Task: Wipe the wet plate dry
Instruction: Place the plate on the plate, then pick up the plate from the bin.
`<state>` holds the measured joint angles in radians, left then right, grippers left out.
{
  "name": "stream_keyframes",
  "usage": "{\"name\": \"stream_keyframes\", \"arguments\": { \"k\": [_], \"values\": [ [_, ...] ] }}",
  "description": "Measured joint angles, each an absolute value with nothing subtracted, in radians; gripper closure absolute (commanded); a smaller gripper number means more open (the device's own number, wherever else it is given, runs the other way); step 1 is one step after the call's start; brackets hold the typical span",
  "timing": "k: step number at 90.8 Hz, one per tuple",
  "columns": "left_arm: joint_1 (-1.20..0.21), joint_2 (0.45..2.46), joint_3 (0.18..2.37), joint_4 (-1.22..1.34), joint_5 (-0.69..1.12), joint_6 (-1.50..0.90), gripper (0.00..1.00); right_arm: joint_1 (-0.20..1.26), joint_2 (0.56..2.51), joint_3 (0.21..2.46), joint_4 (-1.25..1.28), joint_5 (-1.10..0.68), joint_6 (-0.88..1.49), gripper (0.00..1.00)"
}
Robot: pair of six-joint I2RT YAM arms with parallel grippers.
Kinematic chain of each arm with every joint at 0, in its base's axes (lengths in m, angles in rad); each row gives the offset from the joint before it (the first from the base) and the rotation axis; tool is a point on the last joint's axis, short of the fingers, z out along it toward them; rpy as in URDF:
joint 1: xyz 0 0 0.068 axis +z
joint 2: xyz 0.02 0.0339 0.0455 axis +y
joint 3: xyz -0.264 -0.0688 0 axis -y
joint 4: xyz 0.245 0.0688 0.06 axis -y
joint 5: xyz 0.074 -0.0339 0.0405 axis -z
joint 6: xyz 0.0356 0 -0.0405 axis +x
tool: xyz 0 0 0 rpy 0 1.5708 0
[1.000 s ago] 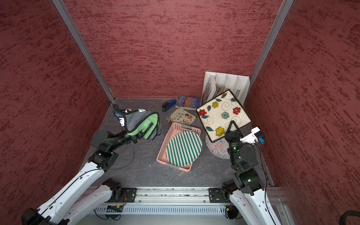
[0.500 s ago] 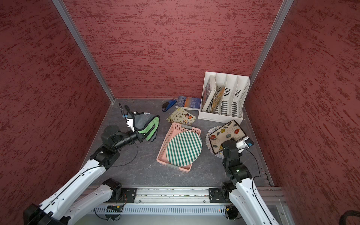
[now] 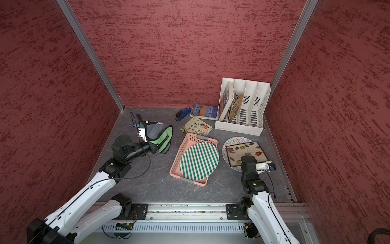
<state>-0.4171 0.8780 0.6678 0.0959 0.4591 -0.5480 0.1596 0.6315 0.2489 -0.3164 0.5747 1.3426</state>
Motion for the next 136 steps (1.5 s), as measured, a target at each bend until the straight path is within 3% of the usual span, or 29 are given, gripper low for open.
{"name": "stream_keyframes", "arguments": {
  "k": [10,26,36,42,50,55,58,68,79,86,113,129,136],
  "values": [
    [-0.413,0.881,0.667,0.069,0.410,-0.561,1.00,0.160,0.679,0.208,-0.362,0.554,1.391,0.61],
    [-0.391,0.891,0.632,0.038,0.359,-0.587,1.00,0.160,0.656,0.224,-0.452,0.562,1.431,0.26],
    [-0.377,0.893,0.597,0.010,0.321,-0.596,1.00,0.160,0.609,0.316,-0.559,0.583,1.411,0.14],
    [-0.373,0.896,0.581,-0.011,0.287,-0.598,1.00,0.160,0.578,0.389,-0.617,0.589,1.374,0.13],
    [-0.370,0.901,0.561,-0.040,0.240,-0.598,1.00,0.160,0.529,0.470,-0.647,0.544,1.238,0.18],
    [-0.369,0.908,0.553,-0.053,0.218,-0.597,1.00,0.157,0.484,0.498,-0.603,0.442,1.103,0.39],
    [-0.369,0.916,0.550,-0.061,0.206,-0.596,1.00,0.157,0.459,0.509,-0.567,0.345,1.035,0.44],
    [-0.369,0.963,0.550,-0.081,0.192,-0.592,1.00,0.165,0.519,0.604,-0.546,0.078,0.887,0.42],
    [-0.372,1.033,0.548,-0.091,0.200,-0.586,1.00,0.247,0.695,0.683,-0.542,-0.071,0.778,0.25],
    [-0.379,1.074,0.539,-0.089,0.203,-0.586,1.00,0.323,0.783,0.673,-0.555,-0.110,0.738,0.22],
    [-0.416,1.186,0.486,-0.038,0.212,-0.590,1.00,0.458,0.971,0.619,-0.485,-0.155,0.698,0.49],
    [-0.445,1.277,0.486,0.050,0.247,-0.595,1.00,0.461,0.982,0.593,-0.365,-0.218,0.725,0.52],
    [-0.463,1.325,0.486,0.097,0.262,-0.597,1.00,0.463,0.983,0.585,-0.318,-0.250,0.743,0.58]
  ]
}}
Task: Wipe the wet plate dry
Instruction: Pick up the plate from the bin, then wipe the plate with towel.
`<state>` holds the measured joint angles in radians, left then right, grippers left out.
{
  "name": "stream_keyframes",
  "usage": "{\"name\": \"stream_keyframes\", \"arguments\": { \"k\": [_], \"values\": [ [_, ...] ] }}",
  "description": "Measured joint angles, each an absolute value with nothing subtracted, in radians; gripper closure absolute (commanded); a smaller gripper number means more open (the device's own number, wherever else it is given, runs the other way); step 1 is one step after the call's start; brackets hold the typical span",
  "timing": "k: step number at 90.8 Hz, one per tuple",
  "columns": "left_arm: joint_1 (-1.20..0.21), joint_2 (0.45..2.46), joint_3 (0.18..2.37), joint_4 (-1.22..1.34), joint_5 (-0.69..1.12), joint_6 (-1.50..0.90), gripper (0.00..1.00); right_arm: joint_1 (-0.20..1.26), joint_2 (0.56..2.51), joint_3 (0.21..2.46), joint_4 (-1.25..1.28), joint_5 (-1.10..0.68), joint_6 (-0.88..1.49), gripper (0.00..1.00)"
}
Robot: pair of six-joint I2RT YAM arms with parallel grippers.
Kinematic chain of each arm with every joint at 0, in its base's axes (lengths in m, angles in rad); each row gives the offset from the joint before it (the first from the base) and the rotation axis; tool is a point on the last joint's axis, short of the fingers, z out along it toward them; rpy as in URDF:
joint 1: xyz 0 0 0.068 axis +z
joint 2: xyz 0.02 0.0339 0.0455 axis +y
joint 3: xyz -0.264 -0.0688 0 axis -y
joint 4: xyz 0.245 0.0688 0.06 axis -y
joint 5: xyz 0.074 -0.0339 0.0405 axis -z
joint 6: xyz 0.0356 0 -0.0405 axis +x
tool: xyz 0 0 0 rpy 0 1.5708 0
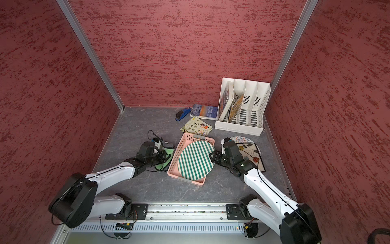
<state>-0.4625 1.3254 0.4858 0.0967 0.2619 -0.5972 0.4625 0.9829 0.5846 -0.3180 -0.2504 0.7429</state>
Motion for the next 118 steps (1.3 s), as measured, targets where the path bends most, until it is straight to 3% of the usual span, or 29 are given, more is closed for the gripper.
{"name": "stream_keyframes", "arguments": {
  "k": [18,33,42,52,67,78,98,118],
  "values": [
    [-0.504,1.473,0.486,0.236,0.301,-0.622,1.00,0.477,0.962,0.558,-0.186,-0.305,0.801,0.75],
    [-0.523,1.512,0.486,0.300,0.318,-0.643,1.00,0.524,1.100,0.543,-0.050,-0.331,0.842,0.80],
    [-0.517,1.499,0.486,0.297,0.286,-0.648,1.00,0.537,1.162,0.543,-0.037,-0.336,0.852,1.00],
    [-0.511,1.398,0.485,0.224,0.260,-0.641,1.00,0.550,1.151,0.584,-0.032,-0.326,0.838,1.00],
    [-0.508,1.028,0.508,0.026,0.158,-0.583,1.00,0.555,0.988,0.593,-0.099,-0.247,0.818,1.00],
    [-0.590,0.860,0.603,-0.062,0.121,-0.533,1.00,0.558,0.885,0.602,-0.062,-0.230,0.831,1.00],
    [-0.866,1.029,0.859,-0.078,0.130,-0.453,1.00,0.628,0.981,0.616,0.167,-0.249,0.931,1.00],
    [-0.947,1.238,0.912,-0.038,0.118,-0.440,1.00,0.633,1.065,0.616,0.302,-0.231,1.079,1.00]
  ]
}}
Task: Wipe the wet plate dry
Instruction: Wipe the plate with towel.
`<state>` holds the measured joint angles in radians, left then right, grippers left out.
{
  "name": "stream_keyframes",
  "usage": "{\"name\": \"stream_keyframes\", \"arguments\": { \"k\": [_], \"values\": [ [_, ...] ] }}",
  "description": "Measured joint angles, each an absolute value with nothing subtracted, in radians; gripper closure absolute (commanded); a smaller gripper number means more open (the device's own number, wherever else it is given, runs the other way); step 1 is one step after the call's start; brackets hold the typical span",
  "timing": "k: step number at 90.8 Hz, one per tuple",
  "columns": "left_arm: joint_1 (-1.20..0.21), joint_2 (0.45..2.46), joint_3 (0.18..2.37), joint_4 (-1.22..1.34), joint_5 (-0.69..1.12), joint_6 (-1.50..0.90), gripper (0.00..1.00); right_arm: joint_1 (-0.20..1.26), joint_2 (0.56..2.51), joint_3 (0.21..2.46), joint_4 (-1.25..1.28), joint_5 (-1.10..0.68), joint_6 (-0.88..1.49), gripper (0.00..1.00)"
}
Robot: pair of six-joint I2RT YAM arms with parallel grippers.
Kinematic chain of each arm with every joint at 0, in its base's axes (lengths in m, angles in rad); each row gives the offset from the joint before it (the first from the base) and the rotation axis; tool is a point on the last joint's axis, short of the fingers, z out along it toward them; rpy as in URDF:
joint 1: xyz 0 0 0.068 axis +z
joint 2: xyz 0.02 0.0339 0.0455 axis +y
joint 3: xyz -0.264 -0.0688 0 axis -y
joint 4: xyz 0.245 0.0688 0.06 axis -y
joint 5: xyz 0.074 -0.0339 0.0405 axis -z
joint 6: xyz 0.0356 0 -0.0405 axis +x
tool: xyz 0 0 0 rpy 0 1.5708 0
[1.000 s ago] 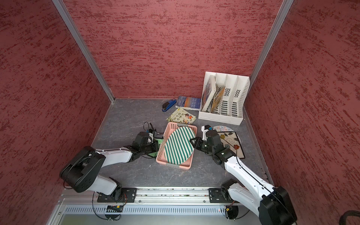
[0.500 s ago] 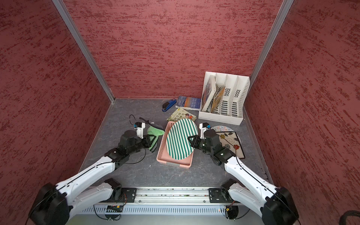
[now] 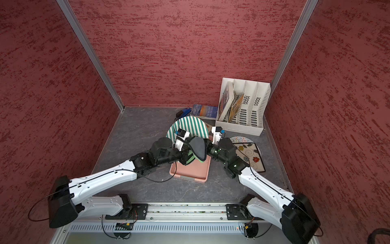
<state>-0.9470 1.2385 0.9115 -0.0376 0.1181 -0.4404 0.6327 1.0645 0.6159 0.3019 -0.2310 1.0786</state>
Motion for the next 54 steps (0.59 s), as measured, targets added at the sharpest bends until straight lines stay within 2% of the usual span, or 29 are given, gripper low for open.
{"name": "stream_keyframes", "arguments": {
  "k": [16,41,47,54],
  "values": [
    [-0.883,1.188,0.860,0.027,0.114,-0.501,1.00,0.633,1.062,0.646,0.316,-0.223,1.119,1.00],
    [-0.621,1.154,0.893,-0.114,-0.031,-0.493,1.00,0.696,0.994,0.659,0.218,-0.232,0.992,1.00],
    [-0.596,1.168,0.931,-0.140,-0.006,-0.451,1.00,0.723,0.997,0.659,0.217,-0.239,0.970,1.00],
    [-0.595,1.200,0.993,-0.144,0.113,-0.385,1.00,0.744,1.006,0.641,0.247,-0.255,0.965,1.00]
  ]
}}
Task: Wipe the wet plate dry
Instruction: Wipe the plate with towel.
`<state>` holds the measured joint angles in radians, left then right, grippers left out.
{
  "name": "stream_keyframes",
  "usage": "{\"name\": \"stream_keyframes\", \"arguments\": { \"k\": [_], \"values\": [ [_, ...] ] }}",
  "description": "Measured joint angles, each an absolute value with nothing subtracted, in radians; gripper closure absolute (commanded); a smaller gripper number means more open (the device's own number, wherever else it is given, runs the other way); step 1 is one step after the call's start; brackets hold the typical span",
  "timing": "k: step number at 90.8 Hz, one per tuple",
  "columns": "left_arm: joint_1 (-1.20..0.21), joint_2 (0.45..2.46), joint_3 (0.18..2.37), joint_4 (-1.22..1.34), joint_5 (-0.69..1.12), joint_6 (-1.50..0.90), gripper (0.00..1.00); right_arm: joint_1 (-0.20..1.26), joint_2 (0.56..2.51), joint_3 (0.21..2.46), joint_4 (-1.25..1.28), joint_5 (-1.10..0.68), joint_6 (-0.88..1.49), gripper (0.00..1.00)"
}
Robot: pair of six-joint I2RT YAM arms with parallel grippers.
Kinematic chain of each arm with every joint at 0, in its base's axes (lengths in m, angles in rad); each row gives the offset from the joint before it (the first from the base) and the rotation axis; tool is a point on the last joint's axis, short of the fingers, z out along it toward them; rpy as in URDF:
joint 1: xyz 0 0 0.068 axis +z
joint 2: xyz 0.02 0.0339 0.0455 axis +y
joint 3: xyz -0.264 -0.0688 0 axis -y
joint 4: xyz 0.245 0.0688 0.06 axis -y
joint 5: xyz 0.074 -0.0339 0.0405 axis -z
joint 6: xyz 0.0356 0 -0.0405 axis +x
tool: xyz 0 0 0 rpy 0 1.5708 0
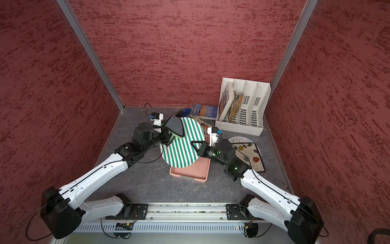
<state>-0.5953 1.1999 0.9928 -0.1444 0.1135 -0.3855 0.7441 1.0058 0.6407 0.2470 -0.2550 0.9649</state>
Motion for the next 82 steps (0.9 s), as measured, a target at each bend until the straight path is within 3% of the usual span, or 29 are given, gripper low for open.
{"name": "stream_keyframes", "arguments": {
  "k": [21,41,56,71,82],
  "values": [
    [-0.728,1.268,1.023,-0.062,0.442,-0.273,1.00,0.690,1.021,0.637,0.294,-0.326,0.984,1.00],
    [-0.585,1.156,0.802,0.072,0.475,-0.377,1.00,0.566,0.984,0.687,0.237,-0.339,0.976,1.00],
    [-0.490,1.163,0.885,-0.022,0.432,-0.414,1.00,0.686,0.987,0.669,0.272,-0.239,0.927,1.00],
    [-0.585,1.278,1.056,-0.024,0.433,-0.393,1.00,0.796,1.106,0.598,0.482,-0.261,0.995,1.00],
    [-0.672,1.315,0.999,0.087,0.475,-0.414,1.00,0.712,1.099,0.598,0.470,-0.303,1.040,1.00]
  ]
}}
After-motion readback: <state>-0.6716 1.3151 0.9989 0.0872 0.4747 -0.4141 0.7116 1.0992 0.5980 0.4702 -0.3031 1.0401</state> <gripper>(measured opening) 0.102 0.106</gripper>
